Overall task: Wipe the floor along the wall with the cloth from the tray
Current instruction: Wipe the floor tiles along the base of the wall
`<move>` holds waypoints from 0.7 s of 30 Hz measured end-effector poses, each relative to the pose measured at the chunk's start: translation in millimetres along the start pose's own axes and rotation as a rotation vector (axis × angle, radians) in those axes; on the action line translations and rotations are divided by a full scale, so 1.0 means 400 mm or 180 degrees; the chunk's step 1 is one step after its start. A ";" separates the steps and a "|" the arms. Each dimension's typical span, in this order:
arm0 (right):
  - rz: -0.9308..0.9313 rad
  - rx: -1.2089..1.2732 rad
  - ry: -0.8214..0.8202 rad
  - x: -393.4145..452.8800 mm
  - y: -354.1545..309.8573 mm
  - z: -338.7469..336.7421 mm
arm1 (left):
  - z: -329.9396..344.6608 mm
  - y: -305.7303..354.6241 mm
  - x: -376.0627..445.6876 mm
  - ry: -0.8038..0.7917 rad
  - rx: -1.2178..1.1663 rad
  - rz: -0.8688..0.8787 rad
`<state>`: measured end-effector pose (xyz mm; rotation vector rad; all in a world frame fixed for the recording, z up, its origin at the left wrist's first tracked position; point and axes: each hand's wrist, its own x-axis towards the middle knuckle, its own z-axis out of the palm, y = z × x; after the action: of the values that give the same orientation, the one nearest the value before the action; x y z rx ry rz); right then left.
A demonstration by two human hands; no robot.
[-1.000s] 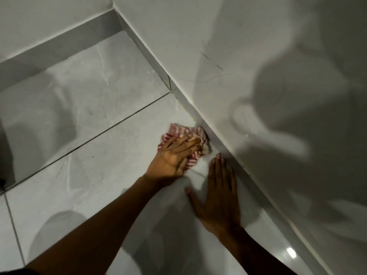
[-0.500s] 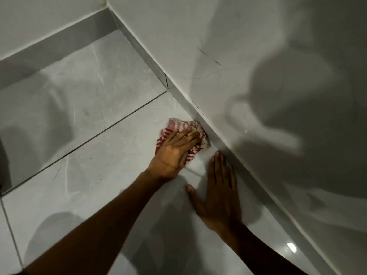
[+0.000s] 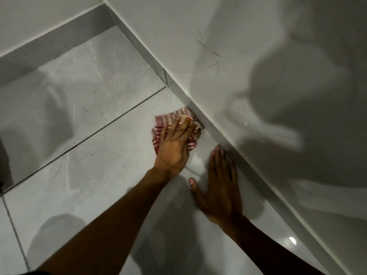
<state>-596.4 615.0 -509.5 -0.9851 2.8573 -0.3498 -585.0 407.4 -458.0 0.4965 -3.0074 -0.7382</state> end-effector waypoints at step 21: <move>0.0077 0.0121 -0.0117 -0.004 -0.003 -0.003 | 0.008 0.032 -0.003 -0.0289 0.0051 0.0656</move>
<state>-594.6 615.4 -507.9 -0.9394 2.8165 -0.3784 -587.9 420.0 -454.8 0.1529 -3.0860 -0.7407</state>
